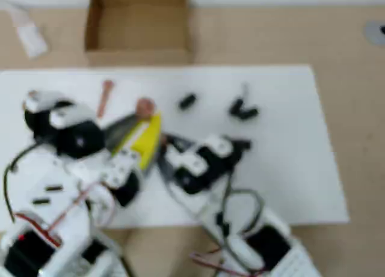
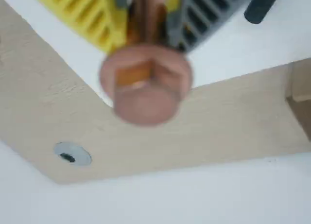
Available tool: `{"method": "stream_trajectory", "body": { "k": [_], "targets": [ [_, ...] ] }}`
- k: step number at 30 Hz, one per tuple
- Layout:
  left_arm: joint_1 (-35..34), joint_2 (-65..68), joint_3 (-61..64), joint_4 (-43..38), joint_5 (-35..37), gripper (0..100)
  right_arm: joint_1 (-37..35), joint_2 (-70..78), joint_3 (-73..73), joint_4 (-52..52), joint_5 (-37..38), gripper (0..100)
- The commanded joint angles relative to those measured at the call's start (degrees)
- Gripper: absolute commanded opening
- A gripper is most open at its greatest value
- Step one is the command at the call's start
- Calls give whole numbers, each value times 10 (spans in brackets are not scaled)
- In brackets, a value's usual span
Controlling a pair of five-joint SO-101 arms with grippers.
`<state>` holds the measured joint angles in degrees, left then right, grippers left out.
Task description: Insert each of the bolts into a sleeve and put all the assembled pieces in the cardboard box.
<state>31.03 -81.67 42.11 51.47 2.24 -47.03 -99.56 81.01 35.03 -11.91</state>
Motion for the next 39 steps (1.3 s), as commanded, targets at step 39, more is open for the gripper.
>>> {"method": "stream_trajectory", "body": {
  "k": [39],
  "targets": [
    [-41, 0, 85, -89, -39, 6, -7, -9, 1, -16, -2, 9]
  ]
}}
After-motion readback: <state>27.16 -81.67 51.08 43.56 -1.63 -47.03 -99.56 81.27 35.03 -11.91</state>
